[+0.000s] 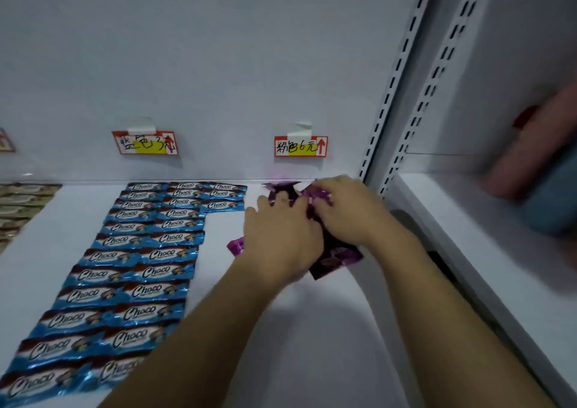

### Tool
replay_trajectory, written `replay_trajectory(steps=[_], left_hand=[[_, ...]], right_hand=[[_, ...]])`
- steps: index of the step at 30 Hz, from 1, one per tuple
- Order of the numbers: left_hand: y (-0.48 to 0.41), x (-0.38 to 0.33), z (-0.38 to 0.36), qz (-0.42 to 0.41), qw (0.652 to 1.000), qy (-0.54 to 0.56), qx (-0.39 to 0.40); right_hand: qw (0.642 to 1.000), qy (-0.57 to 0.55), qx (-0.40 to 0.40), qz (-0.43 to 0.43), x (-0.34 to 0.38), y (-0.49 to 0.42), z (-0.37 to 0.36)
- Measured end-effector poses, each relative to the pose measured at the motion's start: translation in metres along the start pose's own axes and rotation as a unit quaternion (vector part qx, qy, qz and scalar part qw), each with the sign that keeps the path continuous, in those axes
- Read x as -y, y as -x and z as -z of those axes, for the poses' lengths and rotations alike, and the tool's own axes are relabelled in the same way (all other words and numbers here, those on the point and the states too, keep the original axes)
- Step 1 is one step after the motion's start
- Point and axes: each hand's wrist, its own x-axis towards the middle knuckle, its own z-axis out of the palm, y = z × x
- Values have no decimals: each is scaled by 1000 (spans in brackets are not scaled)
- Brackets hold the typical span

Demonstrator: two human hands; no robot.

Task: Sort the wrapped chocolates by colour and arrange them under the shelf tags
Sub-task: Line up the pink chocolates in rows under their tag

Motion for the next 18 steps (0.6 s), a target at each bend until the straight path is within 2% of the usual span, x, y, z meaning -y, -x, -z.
replay_trajectory(steps=[3,5,7,10,14,18], left_hand=[[-8,-4,-9,-16,998,-45,-50],[-9,7,-14,-53,992,-29,-112],[-14,17,-14,-81,987,-3,-140],[-14,20,-5,-45,990,34,-128],[-19,33,-3,11,984,79,-159],[-21,41,-10,1,997,42,-62]], right_hand=[[998,-48,-5,45,-6,-32,-11],[992,-90,29,79,-10,-39,-21],[989,-111,45,88,-16,-46,-27],[991,-96,57,79,-20,-50,-28],[994,-70,49,64,-16,-51,-31],[988,-113,55,88,-10,-50,-28]])
